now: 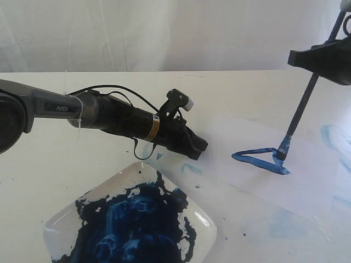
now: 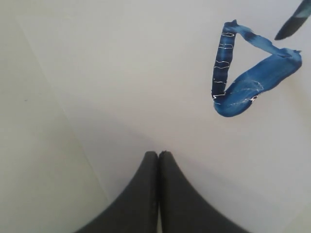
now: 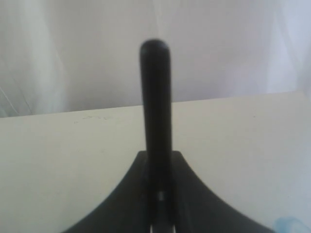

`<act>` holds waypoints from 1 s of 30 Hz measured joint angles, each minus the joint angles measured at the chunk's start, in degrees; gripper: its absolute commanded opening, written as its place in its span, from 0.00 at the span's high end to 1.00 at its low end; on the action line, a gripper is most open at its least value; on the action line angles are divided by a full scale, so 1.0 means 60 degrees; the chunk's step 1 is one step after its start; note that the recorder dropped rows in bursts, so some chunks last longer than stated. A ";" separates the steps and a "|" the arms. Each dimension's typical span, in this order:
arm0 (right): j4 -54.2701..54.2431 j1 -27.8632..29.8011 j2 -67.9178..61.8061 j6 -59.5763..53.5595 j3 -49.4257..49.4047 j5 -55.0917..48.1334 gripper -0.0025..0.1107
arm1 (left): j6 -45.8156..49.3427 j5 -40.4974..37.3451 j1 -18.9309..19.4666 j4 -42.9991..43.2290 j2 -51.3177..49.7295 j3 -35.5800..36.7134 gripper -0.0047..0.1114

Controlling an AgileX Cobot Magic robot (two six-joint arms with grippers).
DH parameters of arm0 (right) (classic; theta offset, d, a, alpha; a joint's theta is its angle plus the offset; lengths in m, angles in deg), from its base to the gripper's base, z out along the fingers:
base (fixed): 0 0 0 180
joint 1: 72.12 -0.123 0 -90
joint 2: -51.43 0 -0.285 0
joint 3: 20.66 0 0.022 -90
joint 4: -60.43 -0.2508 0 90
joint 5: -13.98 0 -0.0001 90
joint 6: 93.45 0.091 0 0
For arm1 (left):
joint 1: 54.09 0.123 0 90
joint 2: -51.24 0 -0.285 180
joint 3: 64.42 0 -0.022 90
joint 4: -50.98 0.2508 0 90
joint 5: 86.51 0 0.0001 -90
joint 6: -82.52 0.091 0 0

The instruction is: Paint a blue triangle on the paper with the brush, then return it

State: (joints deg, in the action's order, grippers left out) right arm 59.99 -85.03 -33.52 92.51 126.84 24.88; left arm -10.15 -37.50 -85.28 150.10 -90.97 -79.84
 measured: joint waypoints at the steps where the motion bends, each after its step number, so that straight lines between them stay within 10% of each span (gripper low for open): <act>1: 0.0000 0.0000 0.0000 0.0000 0.0000 0.0132 0.98 | 0.0000 0.0000 0.0000 0.0000 0.0000 0.0000 0.96; 30: 0.0000 0.0000 -0.0929 -0.0339 0.0000 0.0772 0.98 | 0.0000 0.0000 0.0000 -0.0018 0.0000 0.0000 0.96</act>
State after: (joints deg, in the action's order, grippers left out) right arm 59.99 -85.03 -39.09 90.48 126.84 29.52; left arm -10.15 -37.50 -85.28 149.99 -90.97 -79.84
